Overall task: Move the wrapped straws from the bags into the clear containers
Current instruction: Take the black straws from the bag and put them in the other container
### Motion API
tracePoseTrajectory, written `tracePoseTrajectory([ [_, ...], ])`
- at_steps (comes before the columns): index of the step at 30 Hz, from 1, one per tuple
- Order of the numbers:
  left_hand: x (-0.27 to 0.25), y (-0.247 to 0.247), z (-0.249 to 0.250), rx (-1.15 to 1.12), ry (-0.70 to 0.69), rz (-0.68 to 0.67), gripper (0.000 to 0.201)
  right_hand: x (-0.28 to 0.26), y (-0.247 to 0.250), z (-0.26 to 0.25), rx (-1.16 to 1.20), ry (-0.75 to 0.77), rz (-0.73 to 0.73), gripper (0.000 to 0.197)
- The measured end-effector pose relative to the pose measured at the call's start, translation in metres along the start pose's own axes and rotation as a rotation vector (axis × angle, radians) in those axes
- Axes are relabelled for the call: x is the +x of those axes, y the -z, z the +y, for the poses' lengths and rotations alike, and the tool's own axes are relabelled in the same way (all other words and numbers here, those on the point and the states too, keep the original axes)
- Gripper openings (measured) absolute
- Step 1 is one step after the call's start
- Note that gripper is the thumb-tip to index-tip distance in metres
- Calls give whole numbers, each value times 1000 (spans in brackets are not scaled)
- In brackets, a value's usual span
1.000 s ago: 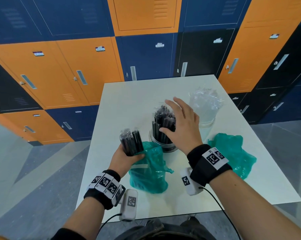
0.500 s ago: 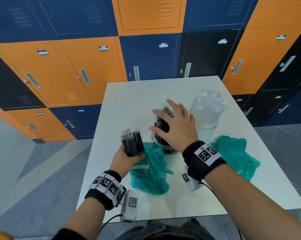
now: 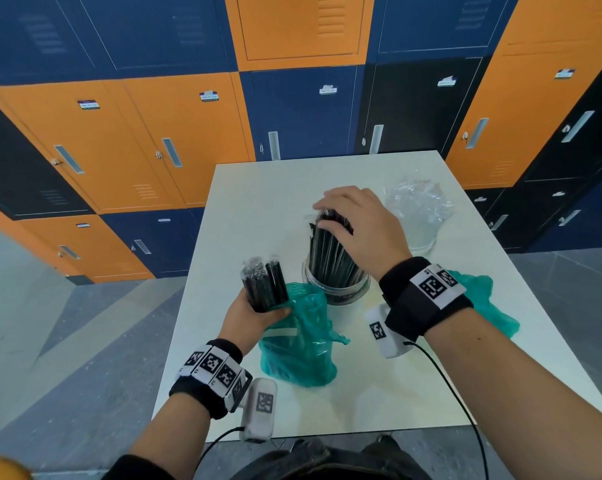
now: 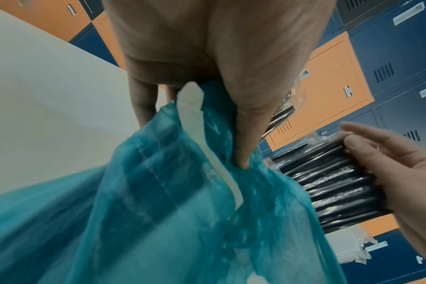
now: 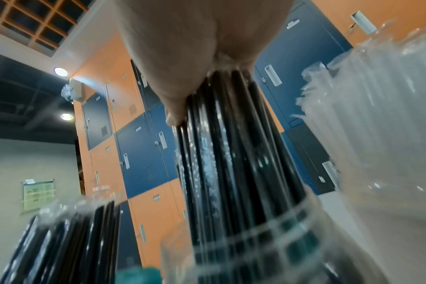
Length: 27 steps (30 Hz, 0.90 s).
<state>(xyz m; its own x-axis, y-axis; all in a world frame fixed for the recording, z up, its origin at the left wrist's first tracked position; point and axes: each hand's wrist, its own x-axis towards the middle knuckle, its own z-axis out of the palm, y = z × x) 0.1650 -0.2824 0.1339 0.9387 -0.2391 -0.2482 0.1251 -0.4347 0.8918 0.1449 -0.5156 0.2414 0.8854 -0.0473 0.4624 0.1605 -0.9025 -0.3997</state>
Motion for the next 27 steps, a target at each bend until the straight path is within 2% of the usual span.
tracePoseTrajectory([
  [2,-1,0,0,-1,-4,4,51,-4,-7,3,-62,27,18,26],
  [5,-1,0,-1,4,-1,14,53,-18,-24,11,-163,-18,-150,35],
  [7,-2,0,-2,9,-2,17,52,-24,-28,13,-213,-55,-177,37],
  [10,-3,2,-2,12,-8,22,47,-26,-17,-1,-216,-92,-50,33],
  [12,-3,2,-2,19,-18,23,43,-31,-10,-19,-137,-66,117,26],
  [13,-3,1,-2,23,-24,26,42,-36,-8,-29,-54,-50,139,22],
  [14,-2,1,-3,21,-27,30,42,-42,-8,-39,54,-42,89,19],
  [16,-1,1,-4,9,-31,33,43,-58,-18,-58,218,-80,-143,18],
  [18,-1,1,-5,0,-40,24,41,-74,-38,-68,242,-166,-357,24],
  [19,-2,1,-5,-2,-39,18,40,-81,-49,-68,232,-210,-408,25],
  [21,-4,4,-6,-5,-28,10,41,-88,-66,-64,243,-307,-419,24],
  [23,-7,6,-6,-15,-17,-7,45,-86,-74,-58,242,-370,-415,34],
  [25,-12,11,-6,-33,-8,-42,49,-82,-80,-55,183,-360,-452,50],
  [27,-18,15,-6,-55,-12,-92,56,-77,-82,-53,146,-349,-477,57],
])
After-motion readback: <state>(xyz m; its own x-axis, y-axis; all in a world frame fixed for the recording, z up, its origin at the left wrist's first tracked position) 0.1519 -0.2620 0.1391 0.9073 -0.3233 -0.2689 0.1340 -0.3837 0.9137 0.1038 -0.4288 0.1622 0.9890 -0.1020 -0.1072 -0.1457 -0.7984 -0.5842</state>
